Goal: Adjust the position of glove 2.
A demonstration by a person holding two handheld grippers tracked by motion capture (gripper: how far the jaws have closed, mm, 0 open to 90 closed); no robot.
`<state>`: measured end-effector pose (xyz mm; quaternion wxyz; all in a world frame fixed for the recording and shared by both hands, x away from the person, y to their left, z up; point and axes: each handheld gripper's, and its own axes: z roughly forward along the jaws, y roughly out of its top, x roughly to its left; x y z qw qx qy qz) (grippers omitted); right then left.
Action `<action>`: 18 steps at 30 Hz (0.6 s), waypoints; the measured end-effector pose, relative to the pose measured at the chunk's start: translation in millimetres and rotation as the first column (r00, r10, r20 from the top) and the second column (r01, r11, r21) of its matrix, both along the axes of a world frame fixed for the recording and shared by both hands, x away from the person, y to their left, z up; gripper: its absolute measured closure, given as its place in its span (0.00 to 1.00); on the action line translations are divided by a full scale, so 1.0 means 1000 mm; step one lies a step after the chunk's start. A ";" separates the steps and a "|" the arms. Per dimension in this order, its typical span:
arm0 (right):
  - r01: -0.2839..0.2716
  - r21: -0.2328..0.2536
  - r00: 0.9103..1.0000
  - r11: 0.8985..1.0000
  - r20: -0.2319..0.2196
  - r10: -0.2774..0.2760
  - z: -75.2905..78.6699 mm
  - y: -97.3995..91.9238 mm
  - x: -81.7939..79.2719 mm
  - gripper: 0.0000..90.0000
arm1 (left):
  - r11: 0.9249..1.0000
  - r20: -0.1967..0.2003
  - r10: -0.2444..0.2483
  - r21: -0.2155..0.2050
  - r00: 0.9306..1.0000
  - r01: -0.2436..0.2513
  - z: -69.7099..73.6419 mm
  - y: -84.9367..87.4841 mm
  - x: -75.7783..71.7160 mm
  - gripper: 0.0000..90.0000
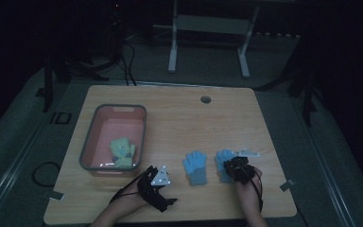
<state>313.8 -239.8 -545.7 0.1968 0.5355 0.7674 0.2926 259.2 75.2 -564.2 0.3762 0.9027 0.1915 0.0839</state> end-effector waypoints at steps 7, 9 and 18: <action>-0.011 -0.002 1.000 1.000 0.005 0.011 0.008 -0.003 0.000 0.74 | 1.000 0.000 -0.001 0.001 1.000 0.001 0.000 0.000 0.000 0.04; -0.034 0.005 0.999 0.999 0.012 0.034 0.012 -0.006 0.000 0.69 | 1.000 0.001 -0.003 0.003 1.000 0.003 0.000 -0.001 -0.001 0.04; -0.162 0.015 0.987 0.987 0.009 0.162 0.027 -0.026 0.003 0.58 | 1.000 0.001 -0.003 0.006 1.000 0.003 0.000 -0.002 -0.001 0.04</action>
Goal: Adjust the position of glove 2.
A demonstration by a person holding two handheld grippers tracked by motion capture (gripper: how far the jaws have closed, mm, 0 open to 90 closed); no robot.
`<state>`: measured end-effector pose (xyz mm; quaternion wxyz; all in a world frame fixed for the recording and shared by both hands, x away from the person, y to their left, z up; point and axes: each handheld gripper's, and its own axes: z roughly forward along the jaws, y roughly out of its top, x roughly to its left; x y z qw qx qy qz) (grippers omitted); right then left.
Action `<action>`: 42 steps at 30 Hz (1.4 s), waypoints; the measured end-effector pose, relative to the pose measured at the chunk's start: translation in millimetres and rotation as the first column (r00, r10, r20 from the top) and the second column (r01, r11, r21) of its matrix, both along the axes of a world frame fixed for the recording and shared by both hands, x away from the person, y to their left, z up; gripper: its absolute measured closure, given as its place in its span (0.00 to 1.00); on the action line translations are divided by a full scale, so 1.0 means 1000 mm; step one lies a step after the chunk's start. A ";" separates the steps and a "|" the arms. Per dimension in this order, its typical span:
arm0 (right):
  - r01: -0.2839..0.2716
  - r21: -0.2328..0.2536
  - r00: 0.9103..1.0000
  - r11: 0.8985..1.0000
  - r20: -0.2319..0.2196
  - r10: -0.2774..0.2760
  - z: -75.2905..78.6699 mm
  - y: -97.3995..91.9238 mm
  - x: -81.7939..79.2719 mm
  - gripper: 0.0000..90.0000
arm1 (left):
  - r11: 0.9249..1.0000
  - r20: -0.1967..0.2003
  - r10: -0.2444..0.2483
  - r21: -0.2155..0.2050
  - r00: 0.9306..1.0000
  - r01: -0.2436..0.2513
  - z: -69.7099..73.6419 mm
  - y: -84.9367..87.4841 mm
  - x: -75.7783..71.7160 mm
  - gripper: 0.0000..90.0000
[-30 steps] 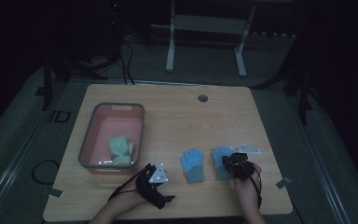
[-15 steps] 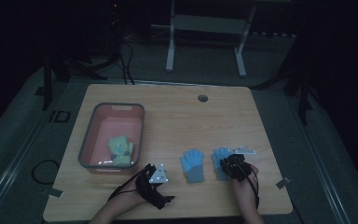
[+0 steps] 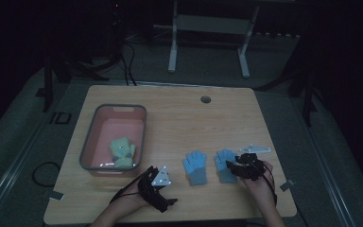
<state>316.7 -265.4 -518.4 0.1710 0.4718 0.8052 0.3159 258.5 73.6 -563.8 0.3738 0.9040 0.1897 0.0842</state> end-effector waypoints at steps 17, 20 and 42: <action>-0.285 -0.082 0.958 0.955 -0.016 0.285 -0.002 -0.015 0.010 0.70 | 1.000 0.007 -0.003 0.001 1.000 0.003 0.000 0.000 0.000 0.04; -0.301 -0.056 0.953 0.952 -0.033 0.300 -0.007 -0.015 0.013 0.72 | 1.000 0.006 -0.003 0.001 1.000 0.003 0.000 0.000 0.000 0.04; -0.238 -0.067 0.971 0.969 -0.017 0.238 -0.021 -0.010 0.018 0.95 | 1.000 0.002 -0.009 0.003 1.000 0.009 -0.002 0.000 0.000 0.04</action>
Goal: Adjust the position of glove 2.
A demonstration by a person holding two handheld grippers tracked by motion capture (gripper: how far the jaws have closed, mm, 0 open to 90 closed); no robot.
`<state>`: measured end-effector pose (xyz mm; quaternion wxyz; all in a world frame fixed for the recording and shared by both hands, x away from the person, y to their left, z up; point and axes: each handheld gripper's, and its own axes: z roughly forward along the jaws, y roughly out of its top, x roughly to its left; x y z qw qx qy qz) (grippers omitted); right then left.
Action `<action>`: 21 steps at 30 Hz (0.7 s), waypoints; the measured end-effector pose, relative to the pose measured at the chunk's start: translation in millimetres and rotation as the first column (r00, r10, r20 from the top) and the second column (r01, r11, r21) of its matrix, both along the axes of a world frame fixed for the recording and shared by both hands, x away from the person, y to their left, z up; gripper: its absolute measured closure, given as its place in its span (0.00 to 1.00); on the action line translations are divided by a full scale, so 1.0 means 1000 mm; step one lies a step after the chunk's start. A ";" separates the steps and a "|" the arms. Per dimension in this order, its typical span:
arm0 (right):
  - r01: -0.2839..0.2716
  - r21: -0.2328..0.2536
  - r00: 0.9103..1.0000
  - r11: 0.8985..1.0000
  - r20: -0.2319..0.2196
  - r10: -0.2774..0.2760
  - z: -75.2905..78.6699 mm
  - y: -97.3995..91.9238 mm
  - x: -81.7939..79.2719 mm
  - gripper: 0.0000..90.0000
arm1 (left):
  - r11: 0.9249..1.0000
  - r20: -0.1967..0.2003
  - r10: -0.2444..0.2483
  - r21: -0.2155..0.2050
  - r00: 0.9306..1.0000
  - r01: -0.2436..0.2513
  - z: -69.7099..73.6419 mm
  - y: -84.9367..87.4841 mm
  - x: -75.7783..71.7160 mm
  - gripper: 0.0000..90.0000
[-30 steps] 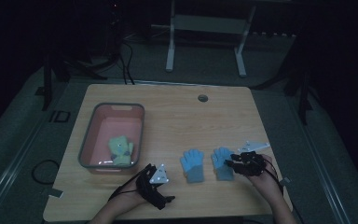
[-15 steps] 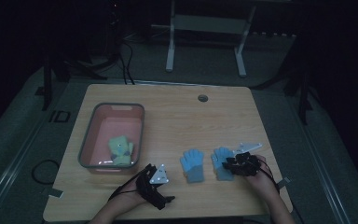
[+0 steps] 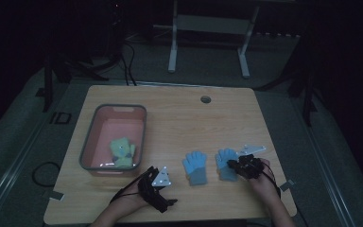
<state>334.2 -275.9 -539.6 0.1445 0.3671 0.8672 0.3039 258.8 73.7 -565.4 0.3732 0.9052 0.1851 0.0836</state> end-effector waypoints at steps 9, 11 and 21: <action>-0.001 0.055 0.999 0.998 0.039 -0.001 0.029 0.001 -0.004 0.95 | 1.000 0.000 -0.007 0.004 1.000 0.007 0.000 0.000 0.000 0.04; -0.013 0.065 0.999 0.998 0.053 0.009 0.037 0.003 -0.005 0.95 | 1.000 0.000 -0.006 0.001 1.000 0.006 0.001 0.000 0.000 0.04; -0.080 0.113 0.993 0.990 0.095 0.069 0.066 0.025 -0.013 0.95 | 1.000 0.001 -0.005 0.002 1.000 0.005 0.001 0.000 0.000 0.04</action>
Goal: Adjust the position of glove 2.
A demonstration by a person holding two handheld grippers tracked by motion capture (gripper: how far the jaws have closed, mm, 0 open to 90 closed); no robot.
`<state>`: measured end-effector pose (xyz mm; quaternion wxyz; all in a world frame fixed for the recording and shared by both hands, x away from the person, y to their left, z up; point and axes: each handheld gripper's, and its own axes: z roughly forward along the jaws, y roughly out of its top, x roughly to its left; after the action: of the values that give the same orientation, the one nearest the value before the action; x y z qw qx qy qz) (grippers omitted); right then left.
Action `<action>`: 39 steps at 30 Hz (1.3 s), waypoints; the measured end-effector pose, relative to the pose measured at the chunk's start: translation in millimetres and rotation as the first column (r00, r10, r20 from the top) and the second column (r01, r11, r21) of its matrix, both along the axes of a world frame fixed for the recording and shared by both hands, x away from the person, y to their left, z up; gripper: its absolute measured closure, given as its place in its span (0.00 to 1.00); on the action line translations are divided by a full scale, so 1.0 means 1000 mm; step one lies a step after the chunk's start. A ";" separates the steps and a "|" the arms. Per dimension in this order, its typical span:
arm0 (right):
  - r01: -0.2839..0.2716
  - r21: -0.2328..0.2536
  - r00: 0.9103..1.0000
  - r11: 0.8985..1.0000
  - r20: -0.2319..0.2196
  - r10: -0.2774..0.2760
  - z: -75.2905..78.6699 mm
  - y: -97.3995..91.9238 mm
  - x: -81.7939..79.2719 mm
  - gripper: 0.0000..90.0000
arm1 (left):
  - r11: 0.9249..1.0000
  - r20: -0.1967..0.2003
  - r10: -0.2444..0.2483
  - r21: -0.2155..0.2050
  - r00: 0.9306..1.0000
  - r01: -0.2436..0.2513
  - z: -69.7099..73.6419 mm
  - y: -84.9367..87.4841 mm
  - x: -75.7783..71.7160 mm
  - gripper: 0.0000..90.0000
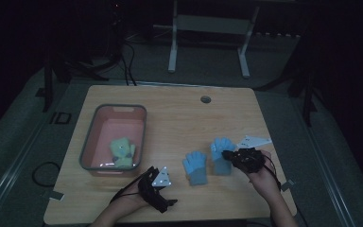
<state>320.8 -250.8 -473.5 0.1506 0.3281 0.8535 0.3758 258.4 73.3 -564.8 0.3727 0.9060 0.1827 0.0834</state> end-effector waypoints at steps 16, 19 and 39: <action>-0.146 0.024 0.989 0.989 -0.034 0.147 -0.004 0.053 -0.005 0.95 | 1.000 -0.002 -0.005 0.002 1.000 0.005 0.000 0.000 0.000 0.04; -0.170 0.010 0.984 0.985 -0.055 0.170 -0.012 0.062 -0.004 0.95 | 1.000 -0.004 -0.005 0.001 1.000 0.005 0.000 0.000 0.000 0.04; -0.183 -0.047 0.971 0.982 -0.165 0.173 -0.059 0.074 0.015 0.94 | 1.000 -0.015 0.003 0.001 1.000 -0.003 0.000 0.001 0.001 0.04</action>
<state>335.5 -177.2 -532.2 0.0571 0.2748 0.8999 0.3336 259.3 73.9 -565.3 0.3709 0.9064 0.1869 0.0772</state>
